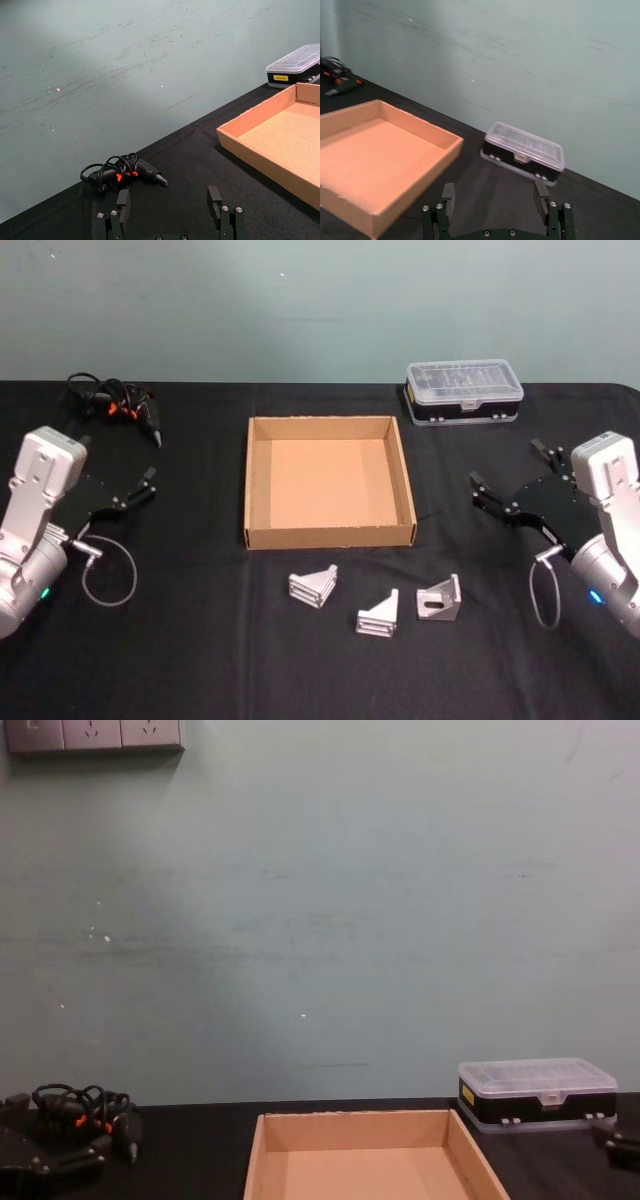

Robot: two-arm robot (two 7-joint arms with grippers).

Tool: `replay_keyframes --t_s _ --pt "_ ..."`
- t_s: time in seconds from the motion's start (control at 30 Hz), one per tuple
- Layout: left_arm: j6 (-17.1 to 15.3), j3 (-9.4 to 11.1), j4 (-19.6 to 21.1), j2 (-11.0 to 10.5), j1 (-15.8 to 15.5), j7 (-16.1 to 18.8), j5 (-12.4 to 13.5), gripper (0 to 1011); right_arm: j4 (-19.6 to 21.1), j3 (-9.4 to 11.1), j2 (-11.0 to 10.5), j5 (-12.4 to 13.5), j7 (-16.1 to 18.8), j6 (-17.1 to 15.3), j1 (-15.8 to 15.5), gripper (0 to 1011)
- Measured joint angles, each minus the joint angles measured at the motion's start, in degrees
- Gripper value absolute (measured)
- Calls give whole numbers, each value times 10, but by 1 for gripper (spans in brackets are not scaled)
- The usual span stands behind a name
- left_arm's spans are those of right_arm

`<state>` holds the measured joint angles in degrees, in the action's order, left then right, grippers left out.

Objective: Use one hand to pick up the angle iron from the table and place it into the box.

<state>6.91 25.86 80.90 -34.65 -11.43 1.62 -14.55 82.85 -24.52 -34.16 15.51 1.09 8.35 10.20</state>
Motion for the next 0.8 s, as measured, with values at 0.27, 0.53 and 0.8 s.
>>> replay_keyframes --t_s 0.27,0.53,0.8 --pt "0 0 0 0 0 0 0 1011 70 17 -41 34 72 -18 -29 1002" --pt "0 0 0 0 0 0 0 1011 111 27 -106 94 207 -46 -50 1002" --pt "0 0 0 0 0 0 0 1011 103 11 -140 104 314 -63 -43 1002"
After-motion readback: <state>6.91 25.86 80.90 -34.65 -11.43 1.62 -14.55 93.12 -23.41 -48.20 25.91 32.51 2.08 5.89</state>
